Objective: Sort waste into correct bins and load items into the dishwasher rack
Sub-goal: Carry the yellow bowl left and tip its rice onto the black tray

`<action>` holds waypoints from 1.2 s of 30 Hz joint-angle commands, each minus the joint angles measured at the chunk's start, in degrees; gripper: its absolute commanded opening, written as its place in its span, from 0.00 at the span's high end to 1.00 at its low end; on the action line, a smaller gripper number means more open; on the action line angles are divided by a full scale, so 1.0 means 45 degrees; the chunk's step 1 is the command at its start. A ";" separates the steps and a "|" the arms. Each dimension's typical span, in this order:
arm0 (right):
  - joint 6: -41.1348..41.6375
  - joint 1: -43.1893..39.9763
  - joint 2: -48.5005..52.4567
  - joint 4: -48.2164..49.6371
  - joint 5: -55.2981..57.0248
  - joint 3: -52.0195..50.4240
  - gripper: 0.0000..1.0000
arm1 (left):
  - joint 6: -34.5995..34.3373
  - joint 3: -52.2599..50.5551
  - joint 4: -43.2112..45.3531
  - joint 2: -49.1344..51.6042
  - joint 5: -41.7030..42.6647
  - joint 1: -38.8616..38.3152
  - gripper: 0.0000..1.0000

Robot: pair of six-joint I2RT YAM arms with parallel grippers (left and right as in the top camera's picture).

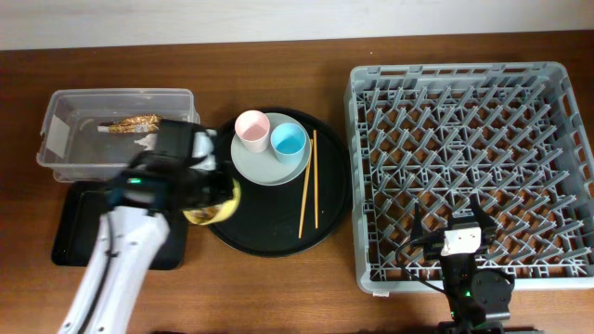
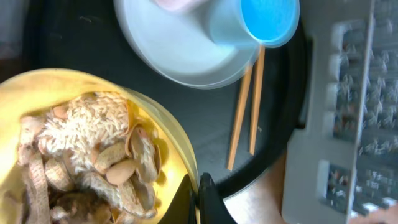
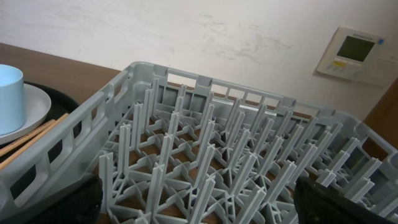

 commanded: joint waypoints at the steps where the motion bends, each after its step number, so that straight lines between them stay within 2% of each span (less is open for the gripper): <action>1: -0.0087 0.0073 -0.0087 -0.0083 -0.0019 -0.0068 0.02 | 0.2331 0.0209 -0.0792 -0.0306 0.2982 0.3293 1.00; 4: -0.0087 0.0073 -0.0087 -0.0083 -0.0019 -0.0068 0.02 | 0.3915 0.0107 -0.1710 -0.0306 0.4915 0.6523 1.00; 7: -0.0087 0.0073 -0.0087 -0.0083 -0.0019 -0.0068 0.02 | 0.4707 -0.0568 -0.1676 -0.0296 0.6125 0.8490 1.00; 13: -0.0087 0.0073 -0.0087 -0.0083 -0.0019 -0.0068 0.01 | 0.4838 -0.2623 0.0325 -0.0257 0.9976 1.1730 1.00; 16: -0.0087 0.0073 -0.0087 -0.0083 -0.0019 -0.0068 0.02 | 0.4838 -0.3254 0.1209 0.0267 1.0525 1.2798 1.00; 18: -0.0087 0.0073 -0.0087 -0.0083 -0.0019 -0.0068 0.02 | 0.4838 -0.3337 0.1486 0.0971 1.0870 1.3051 1.00; 23: -0.0087 0.0073 -0.0087 -0.0083 -0.0019 -0.0068 0.02 | 0.4843 -0.3337 0.2521 0.3968 1.5208 1.3240 1.00; 25: -0.0087 0.0073 -0.0087 -0.0083 -0.0019 -0.0068 0.02 | 0.4779 -0.3337 0.2696 0.4755 1.6082 1.3245 1.00; 29: -0.0087 0.0073 -0.0087 -0.0083 -0.0019 -0.0068 0.02 | 0.4765 -0.3337 0.2594 0.4969 1.6082 1.3532 1.00; 31: -0.0087 0.0073 -0.0087 -0.0083 -0.0019 -0.0068 0.02 | 0.4133 -0.3332 0.2560 0.4969 1.6087 1.3916 1.00; 36: -0.0087 0.0073 -0.0087 -0.0083 -0.0019 -0.0068 0.02 | 0.4449 -0.3337 0.2069 0.4969 1.6087 1.4508 1.00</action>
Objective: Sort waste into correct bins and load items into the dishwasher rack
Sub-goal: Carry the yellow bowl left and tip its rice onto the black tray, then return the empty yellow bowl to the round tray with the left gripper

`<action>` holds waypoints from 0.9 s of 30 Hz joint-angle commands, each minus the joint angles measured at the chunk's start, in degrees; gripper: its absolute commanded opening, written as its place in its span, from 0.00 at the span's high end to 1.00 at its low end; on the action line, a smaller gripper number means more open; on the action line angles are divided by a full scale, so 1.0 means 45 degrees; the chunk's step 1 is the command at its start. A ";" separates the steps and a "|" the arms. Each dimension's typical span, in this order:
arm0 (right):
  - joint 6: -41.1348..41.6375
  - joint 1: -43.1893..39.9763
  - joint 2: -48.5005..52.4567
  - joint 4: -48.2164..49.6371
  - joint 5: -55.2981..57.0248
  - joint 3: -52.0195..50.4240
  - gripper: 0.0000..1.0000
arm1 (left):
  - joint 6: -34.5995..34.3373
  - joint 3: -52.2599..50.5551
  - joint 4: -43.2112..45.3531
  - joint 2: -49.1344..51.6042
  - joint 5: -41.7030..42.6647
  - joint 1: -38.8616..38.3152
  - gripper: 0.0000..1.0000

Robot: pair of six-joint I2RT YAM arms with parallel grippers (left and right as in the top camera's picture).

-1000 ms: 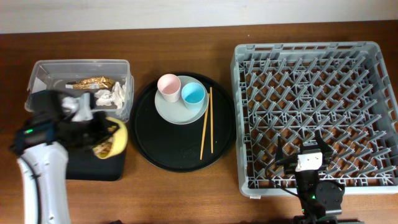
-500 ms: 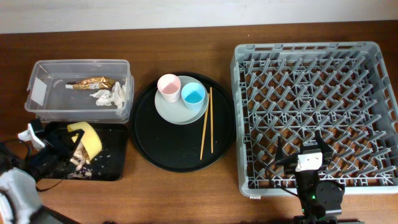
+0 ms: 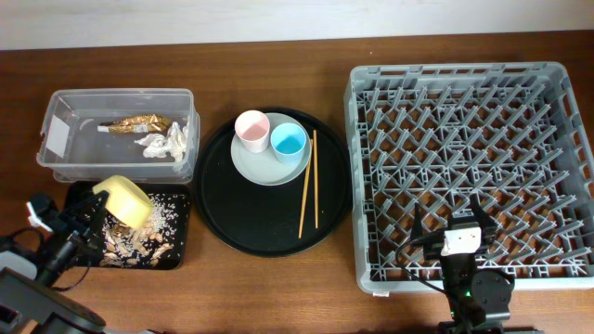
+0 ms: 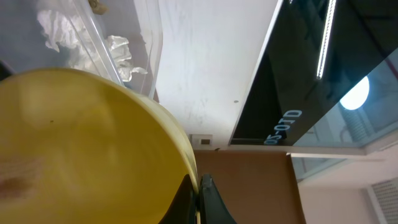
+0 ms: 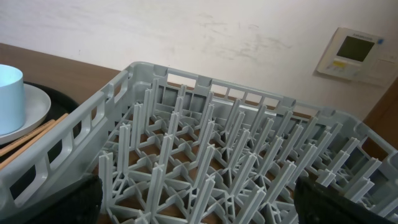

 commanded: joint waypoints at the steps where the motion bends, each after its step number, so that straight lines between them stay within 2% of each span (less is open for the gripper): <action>1: -0.0087 0.0073 -0.0083 -0.0083 -0.0019 -0.0068 0.02 | 0.0238 -0.0073 -0.0534 0.0063 0.0427 0.0024 1.00; 3: -0.0087 0.0073 -0.0083 -0.0083 -0.0019 -0.0068 0.02 | 0.0515 -0.0068 -0.0097 0.0063 0.0423 0.0029 1.00; 8: -0.0087 0.0073 -0.0083 -0.0083 -0.0019 -0.0068 0.02 | 0.0520 -0.0068 -0.0529 0.0063 0.0423 0.0015 1.00; 11: -0.0087 0.0073 -0.0083 -0.0083 -0.0024 -0.0068 0.01 | 0.1103 -0.0068 -0.1656 -0.0185 0.0272 -0.0180 1.00; 15: -0.0087 0.0073 -0.0083 -0.0083 -0.0019 -0.0068 0.02 | 0.1302 0.0461 -0.2977 -0.2676 -0.1540 -0.0418 1.00; 17: -0.0087 0.0073 -0.0083 -0.0083 -0.0019 -0.0068 0.02 | 0.0466 0.1603 -0.3643 -0.4609 -0.4371 -0.1049 1.00; 19: -0.0087 0.0073 -0.0083 -0.0083 -0.0019 -0.0068 0.02 | -0.0466 0.3157 -0.4488 -0.6479 -0.9024 -0.2739 1.00; 20: -0.0087 0.0073 -0.0083 -0.0083 -0.0019 -0.0068 0.02 | -0.0996 0.3633 -0.4600 -0.7130 -1.0554 -0.3925 1.00; 24: -0.0087 0.0073 -0.0083 -0.0083 -0.0024 -0.0068 0.02 | -0.2939 0.4250 -0.4299 -0.8310 -1.4586 -0.9413 1.00; 26: -0.0087 0.0073 -0.0083 -0.0083 -0.0019 -0.0068 0.02 | -0.4405 0.4240 -0.4240 -0.7800 -1.7024 -1.2847 1.00; 27: -0.0087 0.0073 -0.0083 -0.0083 -0.0019 -0.0068 0.02 | -0.4507 0.4240 -0.4124 -0.7465 -1.7359 -1.3872 1.00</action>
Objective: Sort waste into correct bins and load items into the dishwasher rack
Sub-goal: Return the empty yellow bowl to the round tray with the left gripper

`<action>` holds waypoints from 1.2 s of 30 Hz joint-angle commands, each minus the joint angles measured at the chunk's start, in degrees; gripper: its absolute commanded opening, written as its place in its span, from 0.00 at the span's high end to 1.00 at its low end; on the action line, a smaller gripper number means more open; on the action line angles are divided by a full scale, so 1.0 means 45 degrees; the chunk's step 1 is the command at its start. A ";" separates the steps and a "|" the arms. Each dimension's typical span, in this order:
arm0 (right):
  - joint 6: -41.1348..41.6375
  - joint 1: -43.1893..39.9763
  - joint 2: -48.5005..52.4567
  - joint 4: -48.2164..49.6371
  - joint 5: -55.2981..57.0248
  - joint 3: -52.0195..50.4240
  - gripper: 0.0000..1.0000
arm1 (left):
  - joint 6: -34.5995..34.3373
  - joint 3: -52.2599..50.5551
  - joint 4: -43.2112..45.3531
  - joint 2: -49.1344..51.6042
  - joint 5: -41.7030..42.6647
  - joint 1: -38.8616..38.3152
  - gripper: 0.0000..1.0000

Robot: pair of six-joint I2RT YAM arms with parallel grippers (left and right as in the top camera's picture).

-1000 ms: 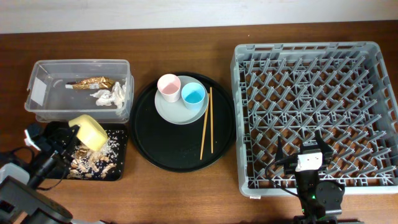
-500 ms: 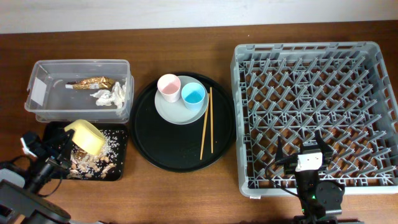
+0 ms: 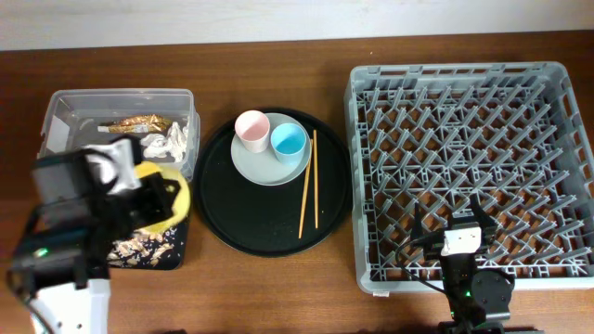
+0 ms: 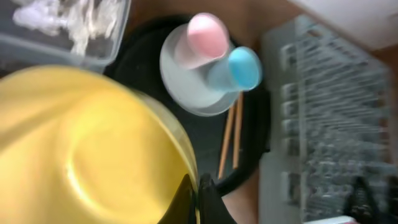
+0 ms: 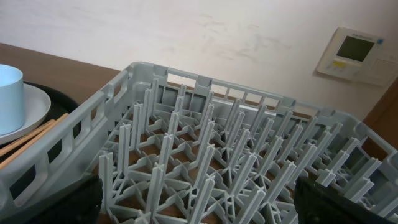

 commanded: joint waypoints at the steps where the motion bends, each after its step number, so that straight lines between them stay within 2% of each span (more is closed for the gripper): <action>1: -0.0083 0.0073 -0.0087 -0.0083 -0.0015 -0.0068 0.02 | -0.1666 0.0083 0.0325 0.1243 -0.3502 -0.4245 1.00; 5: -0.0083 0.0073 -0.0087 -0.0083 -0.0015 -0.0068 0.02 | -0.1671 0.0083 0.0763 0.3876 -0.4809 -0.7470 1.00; 9: -0.0083 0.0073 -0.0087 -0.0083 -0.0015 -0.0068 0.02 | -0.1666 0.0083 0.1642 0.6489 -0.4915 -0.8913 1.00; 13: -0.0083 0.0073 -0.0087 -0.0083 -0.0015 -0.0068 0.02 | -0.1953 0.0083 0.2176 0.7694 -0.5328 -0.9151 1.00; 22: -0.0083 0.0073 -0.0087 -0.0083 -0.0015 -0.0068 0.02 | -0.2492 -0.0189 0.2254 0.8689 -0.6377 -0.9151 0.99; 23: -0.0083 0.0073 -0.0087 -0.0083 -0.0015 -0.0068 0.02 | -0.2477 -0.0189 0.2317 0.8689 -0.6387 -0.9151 0.87; 24: -0.0083 0.0073 -0.0087 -0.0083 -0.0015 -0.0068 0.01 | -0.2477 -0.0189 0.2443 0.8689 -0.6421 -0.9146 0.63; 25: -0.0083 0.0073 -0.0087 -0.0083 -0.0015 -0.0068 0.02 | -0.2467 -0.0189 0.2497 0.8689 -0.6426 -0.9146 0.51; 30: -0.0083 0.0073 -0.0087 -0.0083 -0.0015 -0.0068 0.02 | -0.2361 0.0918 0.1987 0.8383 -0.6426 -0.8879 0.48; 34: -0.0083 0.0073 -0.0087 -0.0083 -0.0015 -0.0068 0.02 | -0.2361 0.3186 0.0330 0.6737 -0.6421 -0.7062 0.47; 36: -0.0083 0.0073 -0.0087 -0.0083 -0.0015 -0.0068 0.02 | -0.2370 0.4002 -0.0277 0.5649 -0.6329 -0.5440 0.37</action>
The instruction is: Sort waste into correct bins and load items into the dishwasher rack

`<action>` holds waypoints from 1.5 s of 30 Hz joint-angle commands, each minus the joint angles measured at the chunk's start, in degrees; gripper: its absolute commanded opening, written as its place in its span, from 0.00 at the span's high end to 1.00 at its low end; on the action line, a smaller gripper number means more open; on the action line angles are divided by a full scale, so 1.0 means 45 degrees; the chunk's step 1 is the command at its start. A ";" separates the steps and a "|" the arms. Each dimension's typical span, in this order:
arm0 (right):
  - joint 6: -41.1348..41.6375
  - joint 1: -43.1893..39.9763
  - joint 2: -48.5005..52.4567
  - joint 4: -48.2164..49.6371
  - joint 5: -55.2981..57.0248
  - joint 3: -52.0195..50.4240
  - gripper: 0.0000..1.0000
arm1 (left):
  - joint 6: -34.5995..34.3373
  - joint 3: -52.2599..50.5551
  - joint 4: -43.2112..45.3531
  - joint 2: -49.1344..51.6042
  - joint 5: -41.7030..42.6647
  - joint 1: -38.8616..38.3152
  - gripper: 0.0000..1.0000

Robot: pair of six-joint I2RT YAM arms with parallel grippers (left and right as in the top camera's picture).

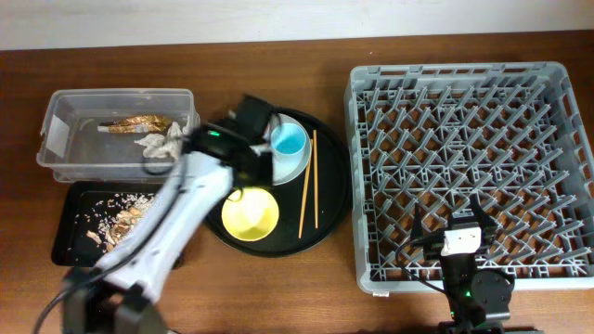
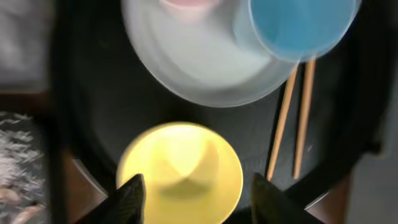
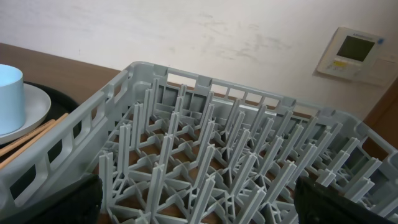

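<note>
An empty yellow bowl (image 1: 251, 215) sits upright on the front of the round black tray (image 1: 325, 223). My left gripper (image 2: 200, 202) hovers open just above it, a dark finger (image 2: 132, 200) on each side of the bowl (image 2: 180, 171). Behind it on the tray a pale plate (image 2: 199, 68) carries a blue cup (image 1: 290, 139) and a pink cup (image 2: 186, 3). Two chopsticks (image 1: 308, 186) lie to the right. My right gripper (image 3: 196, 205) is open over the front of the grey dishwasher rack (image 1: 473, 162), holding nothing.
A clear bin (image 1: 65, 139) with wrappers and crumpled paper stands at the back left. In front of it a black square tray (image 1: 70, 232) holds rice and shell scraps. My left arm (image 1: 176, 213) lies across the tray's right side.
My left gripper held the empty yellow bowl near the black square tray. Now the bowl rests on the round tray and the gripper is open above it. The right arm is unchanged.
My left gripper first held the bowl full of rice and peanut shells at the round tray's left edge. Then the bowl was tipped over the black square tray, with scraps lying there. Then it was held empty, and now it sits released on the round tray.
</note>
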 commanded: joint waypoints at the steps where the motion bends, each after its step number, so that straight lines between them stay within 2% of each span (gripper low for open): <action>1: -0.0087 0.0073 -0.0083 -0.0083 -0.0015 -0.0068 0.02 | -0.0015 0.1282 -0.0738 -0.2040 0.0102 0.2375 0.36; 2: -0.0087 0.0073 -0.0083 -0.0083 -0.0015 -0.0068 0.02 | -0.0019 0.1282 -0.1059 -0.2545 0.0296 0.3138 0.27; 3: -0.0087 0.0073 -0.0083 -0.0083 -0.0015 -0.0068 0.02 | -0.0015 0.1282 -0.1564 -0.2900 0.0272 0.3672 0.01; 7: -0.0087 0.0073 -0.0083 -0.0053 -0.0019 -0.0068 0.02 | -0.0015 0.1277 -0.3356 -0.3264 0.0238 0.4726 0.01; 10: -0.0083 0.0073 -0.0083 0.0092 -0.0787 -0.0068 0.02 | -0.0015 0.1273 -0.3390 -0.3264 0.0238 0.4741 0.01; 13: -0.0087 0.0073 -0.0083 0.1622 -0.2205 -0.0068 0.02 | -0.0015 0.1273 -0.3390 -0.3264 0.0238 0.4745 0.01; 15: -0.0083 0.0073 -0.0083 0.1486 -0.2064 -0.0068 0.02 | -0.0015 0.1273 -0.3390 -0.3264 0.0243 0.4741 0.01; 18: -0.0083 0.0073 -0.0083 0.0180 -0.2055 -0.0068 0.02 | -0.0015 0.1273 -0.3390 -0.3264 0.0238 0.4745 0.01; 19: 0.0219 0.0073 -0.0083 0.0146 -0.2074 -0.0068 0.02 | -0.0015 0.1273 -0.3390 -0.3264 0.0238 0.4745 0.01; 23: 0.3555 0.0068 0.0087 0.1005 -0.2069 0.1015 0.02 | -0.0015 0.1273 -0.3390 -0.3264 0.0238 0.4745 0.01; 25: 0.4478 0.0073 0.1355 0.0826 -0.2463 0.2594 0.02 | -0.0015 0.1273 -0.3390 -0.3264 0.0238 0.4745 0.01; 28: 0.4444 0.0073 0.5493 -0.1540 -0.3410 0.6596 0.02 | -0.0015 0.1273 -0.3390 -0.3264 0.0238 0.4745 0.01; 29: 0.4187 0.0073 0.6989 -0.2803 -0.3740 0.8179 0.02 | -0.0015 0.1273 -0.3390 -0.3264 0.0238 0.4745 0.01; 30: 0.3774 0.0073 1.0380 -0.6285 -0.4192 1.2007 0.02 | -0.0015 0.1273 -0.3390 -0.3264 0.0238 0.4745 0.01; 32: 0.3803 0.0087 1.3755 -1.0865 -0.4308 1.6645 0.02 | -0.0015 0.1273 -0.3390 -0.3264 0.0243 0.4741 0.01; 33: 0.4012 0.0087 1.5174 -1.2497 -0.4522 1.8447 0.02 | -0.0015 0.1273 -0.3390 -0.3264 0.0238 0.4745 0.01; 34: 0.4571 0.0083 1.7073 -1.4523 -0.5343 2.0988 0.02 | -0.0015 0.1273 -0.3390 -0.3264 0.0238 0.4745 0.01; 35: 0.4653 0.0083 1.8816 -1.5693 -0.6810 2.3057 0.02 | -0.0015 0.1273 -0.3390 -0.3264 0.0238 0.4745 0.01; 37: 0.4653 0.0087 2.0113 -1.6014 -0.8592 2.4018 0.02 | -0.0019 0.1273 -0.3390 -0.3264 0.0238 0.4745 0.01; 38: 0.4653 0.0189 2.0822 -1.5781 -1.0044 2.4047 0.13 | -0.0019 0.1273 -0.3390 -0.3264 0.0238 0.4745 0.01; 39: 0.4643 0.0466 2.1255 -1.5756 -1.0258 2.4043 0.23 | -0.0015 0.1273 -0.3390 -0.3264 0.0243 0.4741 0.01; 40: 0.4313 0.0874 2.1590 -1.5761 -1.0214 2.4038 0.27 | -0.0015 0.1273 -0.3390 -0.3264 0.0238 0.4741 0.01; 41: 0.3959 0.1243 2.1808 -1.5761 -1.0127 2.4038 0.39 | -0.0015 0.1273 -0.3390 -0.3264 0.0238 0.4745 0.01; 42: 0.3565 0.2229 2.2246 -1.5693 -0.9428 2.4033 0.58 | -0.0019 0.1273 -0.3390 -0.3264 0.0238 0.4745 0.01; 43: 0.3585 0.2875 2.2484 -1.5616 -0.8582 2.4033 0.66 | -0.0019 0.1273 -0.3390 -0.3264 0.0238 0.4745 0.01; 45: 0.3614 0.4459 2.3023 -1.5324 -0.5882 2.4028 0.95 | -0.0015 0.1273 -0.3390 -0.3264 0.0238 0.4745 0.01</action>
